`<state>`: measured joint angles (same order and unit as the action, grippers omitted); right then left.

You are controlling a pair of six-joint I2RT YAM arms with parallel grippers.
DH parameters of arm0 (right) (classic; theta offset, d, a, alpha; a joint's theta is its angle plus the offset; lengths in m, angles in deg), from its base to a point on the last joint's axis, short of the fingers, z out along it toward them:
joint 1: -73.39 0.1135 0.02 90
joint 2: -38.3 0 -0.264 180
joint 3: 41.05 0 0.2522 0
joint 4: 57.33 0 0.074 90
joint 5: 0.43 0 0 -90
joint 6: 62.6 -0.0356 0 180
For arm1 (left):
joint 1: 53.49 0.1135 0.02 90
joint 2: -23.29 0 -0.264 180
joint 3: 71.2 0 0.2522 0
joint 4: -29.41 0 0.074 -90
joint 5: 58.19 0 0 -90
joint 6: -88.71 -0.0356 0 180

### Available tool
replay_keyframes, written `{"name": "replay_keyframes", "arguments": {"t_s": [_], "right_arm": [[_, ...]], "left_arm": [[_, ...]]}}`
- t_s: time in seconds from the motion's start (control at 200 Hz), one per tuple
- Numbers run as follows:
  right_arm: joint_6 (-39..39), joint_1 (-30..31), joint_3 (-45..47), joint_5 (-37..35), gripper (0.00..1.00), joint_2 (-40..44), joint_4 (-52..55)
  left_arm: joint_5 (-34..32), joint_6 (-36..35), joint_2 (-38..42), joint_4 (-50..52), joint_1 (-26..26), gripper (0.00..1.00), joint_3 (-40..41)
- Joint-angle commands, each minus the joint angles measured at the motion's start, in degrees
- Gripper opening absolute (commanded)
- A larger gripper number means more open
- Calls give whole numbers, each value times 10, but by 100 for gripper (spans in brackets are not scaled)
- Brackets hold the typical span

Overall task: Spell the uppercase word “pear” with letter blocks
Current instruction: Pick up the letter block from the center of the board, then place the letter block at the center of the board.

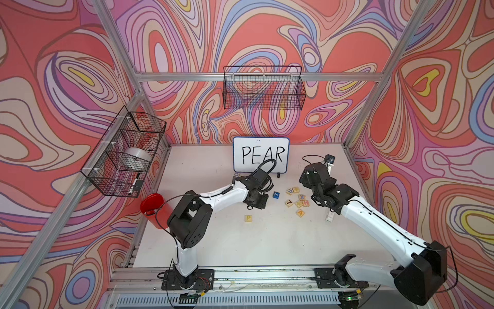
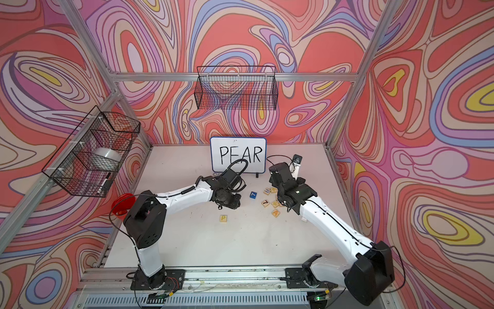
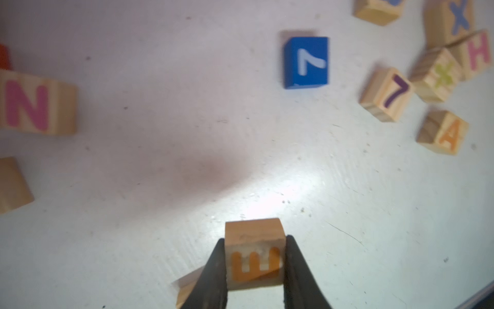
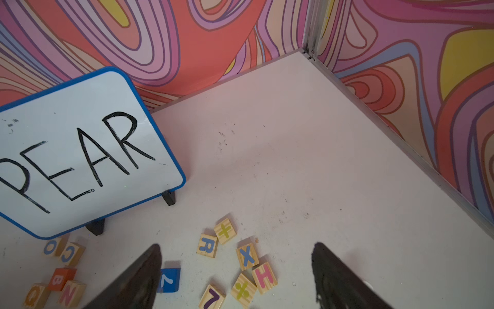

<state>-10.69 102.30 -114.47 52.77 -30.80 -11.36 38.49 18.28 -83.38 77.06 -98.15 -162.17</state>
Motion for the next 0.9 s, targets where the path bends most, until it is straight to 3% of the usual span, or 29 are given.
{"name": "replay_keyframes", "arguments": {"t_s": [0.0, 0.21, 0.576, 0.786, 0.897], "right_arm": [[-12, -3, 11, -25, 89, 29, 30], [-32, -3, 23, -46, 89, 77, 70], [-65, -3, 37, -44, 89, 101, 90], [-72, -3, 36, -44, 89, 96, 86], [-74, -3, 34, -43, 88, 89, 85]], "left_arm": [[9, -102, -5, 29, -36, 28, 5], [-40, -179, -12, 8, -106, 29, 17], [-68, -235, -61, 20, -119, 30, 1], [-85, -242, -64, 21, -118, 49, 10], [-86, -233, -55, 10, -119, 54, 25]]}}
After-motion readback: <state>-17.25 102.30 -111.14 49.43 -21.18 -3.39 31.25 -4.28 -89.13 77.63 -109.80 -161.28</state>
